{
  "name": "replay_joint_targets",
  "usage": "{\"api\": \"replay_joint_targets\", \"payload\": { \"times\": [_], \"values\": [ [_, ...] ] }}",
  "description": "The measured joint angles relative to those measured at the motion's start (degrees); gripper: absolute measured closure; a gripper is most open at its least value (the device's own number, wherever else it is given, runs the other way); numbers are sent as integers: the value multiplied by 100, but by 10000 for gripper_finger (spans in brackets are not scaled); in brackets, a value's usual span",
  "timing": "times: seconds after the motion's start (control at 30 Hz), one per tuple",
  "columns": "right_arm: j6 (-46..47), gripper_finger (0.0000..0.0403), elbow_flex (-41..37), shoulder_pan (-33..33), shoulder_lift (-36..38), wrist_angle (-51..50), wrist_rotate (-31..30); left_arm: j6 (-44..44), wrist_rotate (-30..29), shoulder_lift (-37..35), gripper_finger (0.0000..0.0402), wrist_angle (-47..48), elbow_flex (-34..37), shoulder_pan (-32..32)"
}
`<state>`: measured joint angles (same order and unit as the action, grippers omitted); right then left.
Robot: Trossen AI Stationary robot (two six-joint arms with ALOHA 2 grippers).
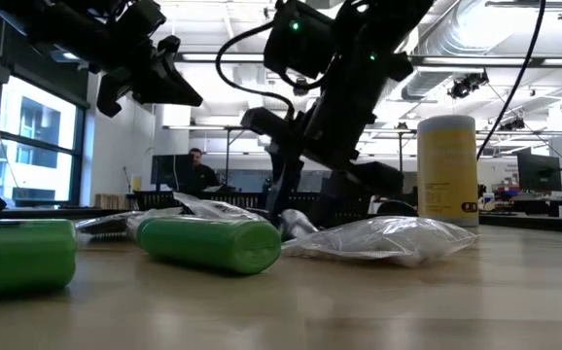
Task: Pick & Place Travel size toiletries
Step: Put the blue shave cream into the bottom black bin
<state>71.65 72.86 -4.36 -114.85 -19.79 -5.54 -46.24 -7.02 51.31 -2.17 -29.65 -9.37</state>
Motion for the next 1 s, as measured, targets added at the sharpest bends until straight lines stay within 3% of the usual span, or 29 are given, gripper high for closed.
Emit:
{"api": "replay_joint_targets", "payload": {
  "times": [0.33,0.63,0.8,1.0],
  "values": [
    [-100,281,-2,0,-4,-72,-80,0,-19,0,402,22,0,0],
    [-142,256,-7,-4,15,-70,-184,0,-19,0,402,22,0,0],
    [-302,283,-7,-4,20,-51,-184,0,-19,0,402,20,0,0],
    [-499,283,-9,-4,242,-11,-289,-34,-16,0,402,19,2,0]
  ]
}}
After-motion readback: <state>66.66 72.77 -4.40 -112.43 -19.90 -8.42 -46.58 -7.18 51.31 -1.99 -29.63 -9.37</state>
